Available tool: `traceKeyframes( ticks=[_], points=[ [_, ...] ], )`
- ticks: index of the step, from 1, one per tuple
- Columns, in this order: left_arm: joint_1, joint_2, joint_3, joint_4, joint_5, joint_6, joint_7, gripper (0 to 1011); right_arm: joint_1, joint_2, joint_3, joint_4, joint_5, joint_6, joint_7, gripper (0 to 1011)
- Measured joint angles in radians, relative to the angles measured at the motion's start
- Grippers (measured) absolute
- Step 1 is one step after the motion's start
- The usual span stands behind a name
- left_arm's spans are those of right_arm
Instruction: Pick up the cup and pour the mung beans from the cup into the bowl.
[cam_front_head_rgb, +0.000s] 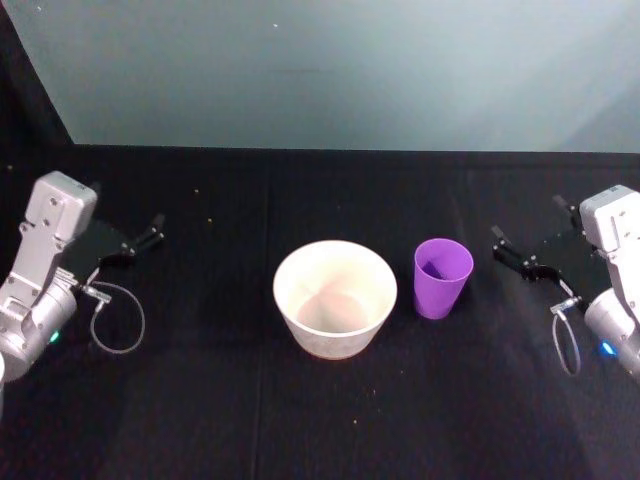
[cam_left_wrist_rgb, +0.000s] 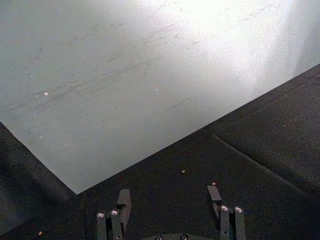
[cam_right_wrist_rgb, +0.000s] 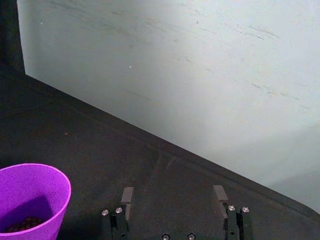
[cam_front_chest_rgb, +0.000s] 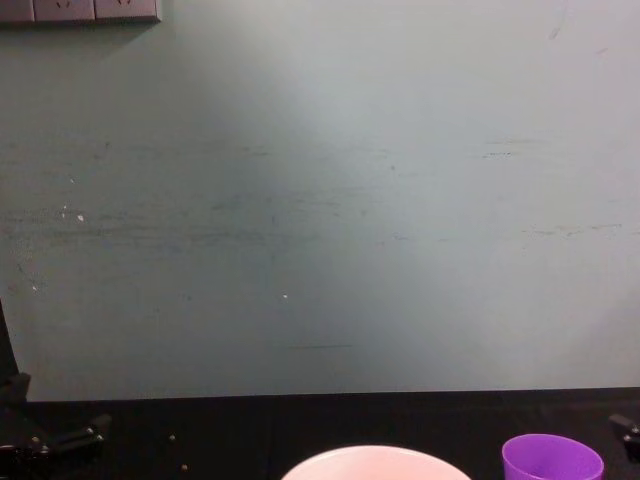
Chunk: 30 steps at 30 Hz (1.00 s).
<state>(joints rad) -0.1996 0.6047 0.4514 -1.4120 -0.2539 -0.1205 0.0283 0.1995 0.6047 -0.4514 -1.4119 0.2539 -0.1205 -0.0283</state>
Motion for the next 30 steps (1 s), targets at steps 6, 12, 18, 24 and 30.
traceKeyframes(
  ticks=[6, 12, 18, 24, 30],
  points=[
    [0.000, 0.000, 0.000, 0.000, 0.000, 0.000, 0.000, 1000, 0.000, 0.000, 0.000, 0.000, 0.000, 0.000, 0.000, 1002],
    [0.000, 0.000, 0.000, 0.000, 0.000, 0.000, 0.000, 1000, -0.007, 0.001, 0.006, -0.007, -0.001, -0.009, -0.001, 1002],
    [0.000, 0.000, 0.000, 0.000, 0.000, 0.000, 0.000, 1000, -0.098, 0.034, 0.055, -0.064, 0.028, -0.080, 0.012, 1000],
    [0.000, 0.000, 0.000, 0.000, 0.000, 0.000, 0.000, 1000, -0.190, 0.058, 0.105, -0.099, 0.135, -0.146, 0.096, 1002],
    [0.000, 0.000, 0.000, 0.000, 0.000, 0.000, 0.000, 1000, -0.213, 0.062, 0.101, -0.080, 0.236, -0.191, 0.258, 1002]
  ],
)
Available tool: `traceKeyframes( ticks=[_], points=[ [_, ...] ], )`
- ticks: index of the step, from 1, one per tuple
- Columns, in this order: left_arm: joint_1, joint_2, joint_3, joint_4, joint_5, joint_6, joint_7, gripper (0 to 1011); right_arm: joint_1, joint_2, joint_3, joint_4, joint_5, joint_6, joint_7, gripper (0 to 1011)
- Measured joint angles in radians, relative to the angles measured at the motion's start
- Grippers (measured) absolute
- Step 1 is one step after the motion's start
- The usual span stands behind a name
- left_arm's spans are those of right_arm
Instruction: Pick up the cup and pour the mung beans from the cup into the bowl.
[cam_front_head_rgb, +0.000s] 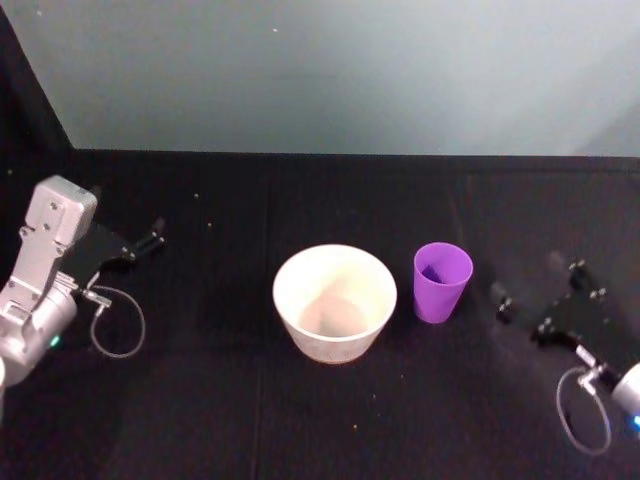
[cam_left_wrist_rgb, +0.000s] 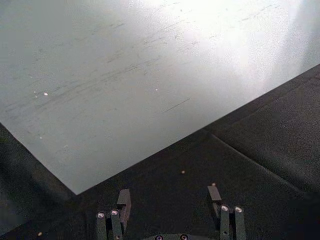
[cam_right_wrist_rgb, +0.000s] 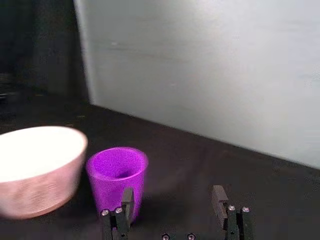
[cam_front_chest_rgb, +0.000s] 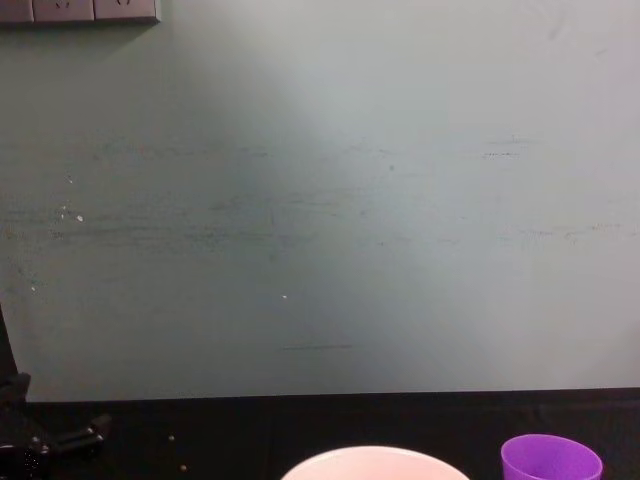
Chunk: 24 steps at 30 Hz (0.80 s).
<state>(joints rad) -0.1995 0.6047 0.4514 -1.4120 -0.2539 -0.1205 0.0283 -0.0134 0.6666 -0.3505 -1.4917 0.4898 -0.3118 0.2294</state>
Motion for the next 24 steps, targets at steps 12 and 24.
traceKeyframes(
  ticks=[12, 24],
  points=[
    [0.000, 0.000, 0.000, 0.000, 0.000, 0.000, 0.000, 1000, 0.057, -0.081, -0.055, 0.087, -0.003, 0.017, 0.115, 1000],
    [0.000, 0.000, 0.000, 0.000, 0.000, 0.000, 0.000, 1000, 0.137, -0.176, -0.065, 0.172, -0.044, 0.033, 0.120, 1002]
  ],
)
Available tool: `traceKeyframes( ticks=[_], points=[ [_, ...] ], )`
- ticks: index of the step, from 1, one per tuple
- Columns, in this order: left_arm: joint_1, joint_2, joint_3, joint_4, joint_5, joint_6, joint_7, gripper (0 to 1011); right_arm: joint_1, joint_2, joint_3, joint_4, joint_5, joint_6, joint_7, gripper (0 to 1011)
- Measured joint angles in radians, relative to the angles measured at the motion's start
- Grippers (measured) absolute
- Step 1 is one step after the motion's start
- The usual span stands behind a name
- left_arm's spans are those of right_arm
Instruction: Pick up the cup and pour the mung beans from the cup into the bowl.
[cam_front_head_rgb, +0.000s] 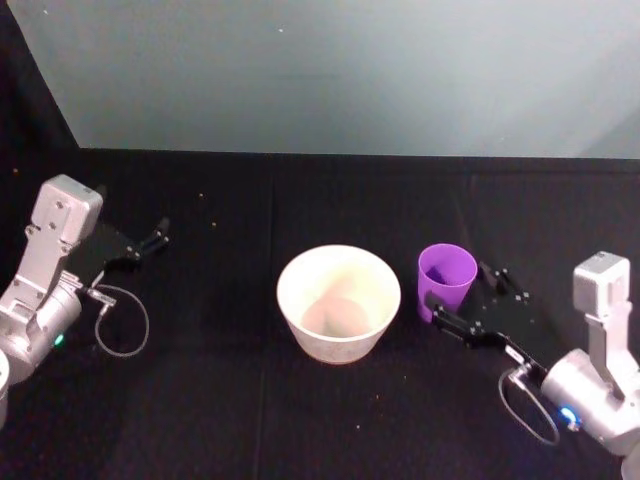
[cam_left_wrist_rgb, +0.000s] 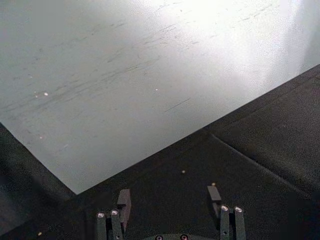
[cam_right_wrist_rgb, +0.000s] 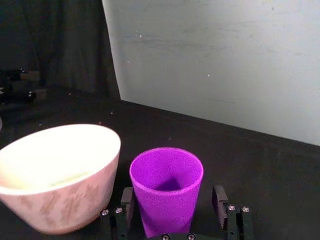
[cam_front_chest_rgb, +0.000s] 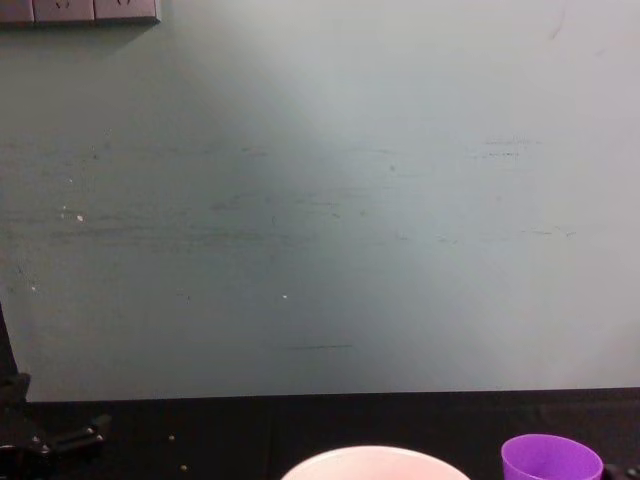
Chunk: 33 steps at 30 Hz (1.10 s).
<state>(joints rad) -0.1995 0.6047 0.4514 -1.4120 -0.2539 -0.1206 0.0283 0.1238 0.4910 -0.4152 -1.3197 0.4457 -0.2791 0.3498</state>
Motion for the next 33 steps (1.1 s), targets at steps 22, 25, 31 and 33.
traceKeyframes(
  ticks=[22, 25, 31, 33],
  points=[
    [0.000, 0.000, 0.000, 0.000, 0.000, 0.000, 0.000, 1000, 0.057, -0.067, 0.018, 0.042, -0.041, 0.033, 0.027, 1000],
    [0.000, 0.000, 0.000, 0.000, 0.000, 0.000, 0.000, 1000, 0.057, -0.067, 0.017, 0.042, -0.040, 0.033, 0.027, 1002],
    [0.000, 0.000, 0.000, 0.000, 0.000, 0.000, 0.000, 1000, 0.057, -0.065, 0.017, 0.041, -0.039, 0.031, 0.026, 889],
    [0.000, 0.000, 0.000, 0.000, 0.000, 0.000, 0.000, 1000, 0.057, -0.065, 0.017, 0.041, -0.038, 0.031, 0.026, 824]
  ],
)
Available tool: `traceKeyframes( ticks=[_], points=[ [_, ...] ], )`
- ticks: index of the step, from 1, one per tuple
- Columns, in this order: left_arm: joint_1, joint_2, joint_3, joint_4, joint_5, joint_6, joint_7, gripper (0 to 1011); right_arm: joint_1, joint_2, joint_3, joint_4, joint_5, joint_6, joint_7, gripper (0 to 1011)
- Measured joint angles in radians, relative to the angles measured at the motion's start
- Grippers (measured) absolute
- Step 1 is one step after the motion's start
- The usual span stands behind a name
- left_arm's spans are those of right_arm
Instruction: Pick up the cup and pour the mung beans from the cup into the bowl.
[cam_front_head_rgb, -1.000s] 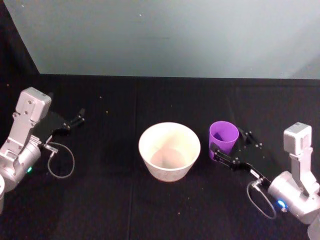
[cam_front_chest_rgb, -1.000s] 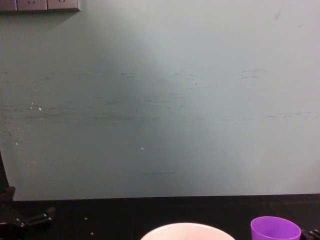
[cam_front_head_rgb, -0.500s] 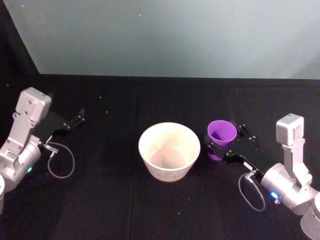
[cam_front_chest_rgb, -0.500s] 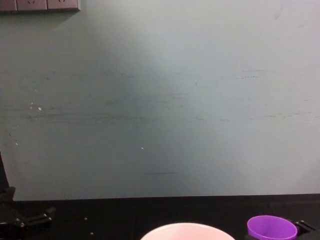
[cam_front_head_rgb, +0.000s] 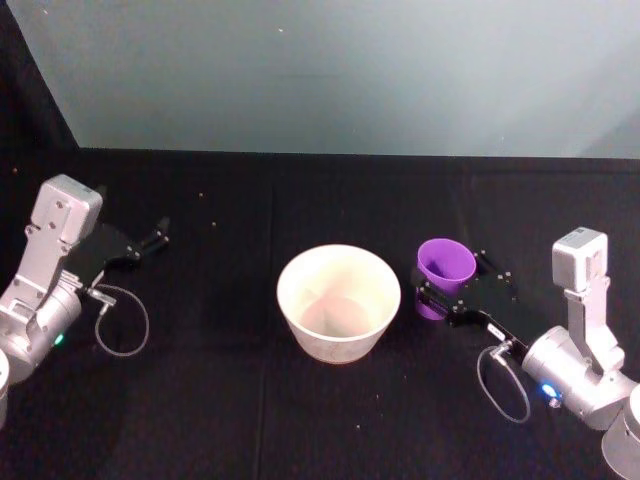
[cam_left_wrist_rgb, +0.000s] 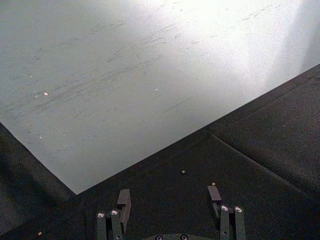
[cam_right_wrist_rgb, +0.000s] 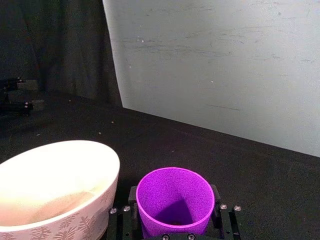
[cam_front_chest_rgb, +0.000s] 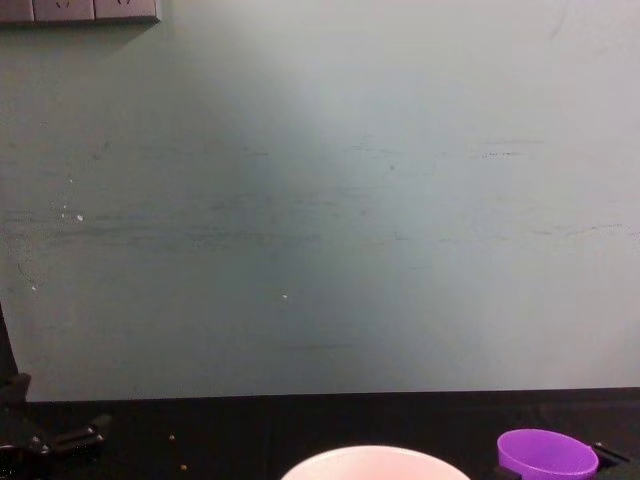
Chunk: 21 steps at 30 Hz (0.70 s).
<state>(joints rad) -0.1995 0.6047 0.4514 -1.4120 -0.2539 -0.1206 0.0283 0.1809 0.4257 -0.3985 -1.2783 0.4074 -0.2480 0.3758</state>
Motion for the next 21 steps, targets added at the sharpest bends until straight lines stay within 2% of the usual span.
traceKeyframes(
  ticks=[7, 11, 15, 19, 21],
  points=[
    [0.000, 0.000, 0.000, 0.000, 0.000, 0.000, 0.000, 1000, -0.001, 0.001, -0.001, 0.000, 0.001, -0.001, 0.000, 765],
    [0.000, 0.000, 0.000, 0.000, 0.000, 0.000, 0.000, 1000, -0.009, 0.010, 0.013, -0.040, -0.020, 0.017, -0.015, 750],
    [0.000, 0.000, 0.000, 0.000, 0.000, 0.000, 0.000, 1000, -0.016, 0.024, 0.038, -0.099, -0.021, 0.072, -0.029, 736],
    [0.000, 0.000, 0.000, 0.000, 0.000, 0.000, 0.000, 1000, -0.021, 0.049, 0.075, -0.194, -0.005, 0.170, -0.038, 734],
    [0.000, 0.000, 0.000, 0.000, 0.000, 0.000, 0.000, 1000, -0.022, 0.058, 0.087, -0.228, 0.000, 0.201, -0.041, 734]
  ],
)
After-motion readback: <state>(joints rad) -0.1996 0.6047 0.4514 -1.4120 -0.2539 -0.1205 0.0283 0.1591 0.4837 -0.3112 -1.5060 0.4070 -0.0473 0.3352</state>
